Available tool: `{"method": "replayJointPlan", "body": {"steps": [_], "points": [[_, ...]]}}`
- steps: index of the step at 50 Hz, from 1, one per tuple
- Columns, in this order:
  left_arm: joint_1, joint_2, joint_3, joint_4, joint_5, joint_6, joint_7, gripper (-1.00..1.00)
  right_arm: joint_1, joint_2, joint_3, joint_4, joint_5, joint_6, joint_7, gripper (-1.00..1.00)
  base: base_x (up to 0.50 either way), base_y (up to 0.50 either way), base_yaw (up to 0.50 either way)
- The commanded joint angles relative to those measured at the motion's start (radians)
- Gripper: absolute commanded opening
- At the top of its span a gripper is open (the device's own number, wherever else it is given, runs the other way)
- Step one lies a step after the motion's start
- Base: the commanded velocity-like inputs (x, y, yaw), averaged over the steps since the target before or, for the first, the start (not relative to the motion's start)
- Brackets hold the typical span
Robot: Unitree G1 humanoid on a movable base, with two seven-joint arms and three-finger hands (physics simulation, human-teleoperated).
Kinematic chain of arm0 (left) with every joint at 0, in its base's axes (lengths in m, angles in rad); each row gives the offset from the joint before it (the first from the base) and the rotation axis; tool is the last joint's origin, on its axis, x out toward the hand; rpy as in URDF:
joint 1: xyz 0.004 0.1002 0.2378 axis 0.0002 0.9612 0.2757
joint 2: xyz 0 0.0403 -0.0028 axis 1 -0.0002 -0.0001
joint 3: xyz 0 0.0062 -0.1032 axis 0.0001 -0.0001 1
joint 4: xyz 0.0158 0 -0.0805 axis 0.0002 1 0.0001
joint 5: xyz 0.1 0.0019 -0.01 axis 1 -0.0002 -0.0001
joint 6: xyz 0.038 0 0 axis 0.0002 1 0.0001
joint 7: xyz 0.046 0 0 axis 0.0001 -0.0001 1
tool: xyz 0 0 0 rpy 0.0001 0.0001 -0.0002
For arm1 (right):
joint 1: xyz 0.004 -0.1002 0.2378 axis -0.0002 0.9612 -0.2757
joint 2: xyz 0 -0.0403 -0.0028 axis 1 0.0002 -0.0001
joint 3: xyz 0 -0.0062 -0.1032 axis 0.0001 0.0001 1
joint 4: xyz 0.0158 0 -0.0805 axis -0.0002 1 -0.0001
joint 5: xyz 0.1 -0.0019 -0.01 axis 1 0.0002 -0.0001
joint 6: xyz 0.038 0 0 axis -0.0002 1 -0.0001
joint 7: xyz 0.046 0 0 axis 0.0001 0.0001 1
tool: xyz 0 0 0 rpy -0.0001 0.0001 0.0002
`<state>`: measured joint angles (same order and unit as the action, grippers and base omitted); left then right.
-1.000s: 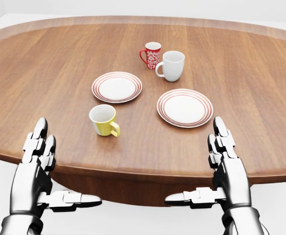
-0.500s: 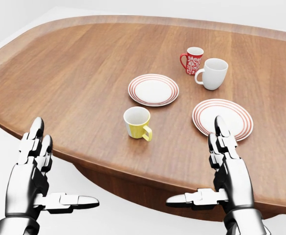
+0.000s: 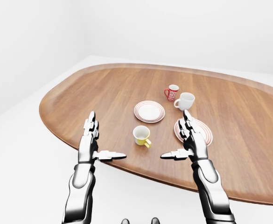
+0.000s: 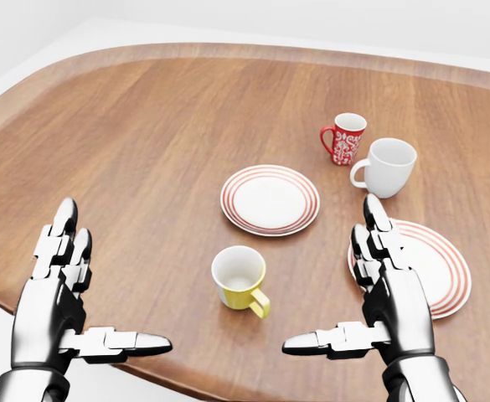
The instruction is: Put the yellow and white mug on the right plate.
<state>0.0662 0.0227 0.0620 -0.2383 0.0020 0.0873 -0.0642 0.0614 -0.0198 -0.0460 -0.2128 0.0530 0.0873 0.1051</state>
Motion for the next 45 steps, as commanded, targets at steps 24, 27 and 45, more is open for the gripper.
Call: {"method": "replayJointPlan", "body": {"steps": [24,27,45], "points": [[0.000,0.000,-0.002,0.008,0.004,0.000,-0.001,1.00,-0.007,-0.001,0.009,0.049,-0.043,-0.006,-0.016,1.00,0.26,0.00,0.00],[0.002,-0.001,-0.003,0.006,0.004,0.000,-0.001,1.00,-0.016,0.000,0.009,0.067,-0.055,-0.012,-0.025,1.00,0.00,0.00,0.00],[0.001,0.000,0.000,0.001,0.004,0.000,-0.001,1.00,-0.013,0.001,0.009,0.054,-0.054,-0.018,-0.032,1.00,0.35,0.10,0.00]]}}
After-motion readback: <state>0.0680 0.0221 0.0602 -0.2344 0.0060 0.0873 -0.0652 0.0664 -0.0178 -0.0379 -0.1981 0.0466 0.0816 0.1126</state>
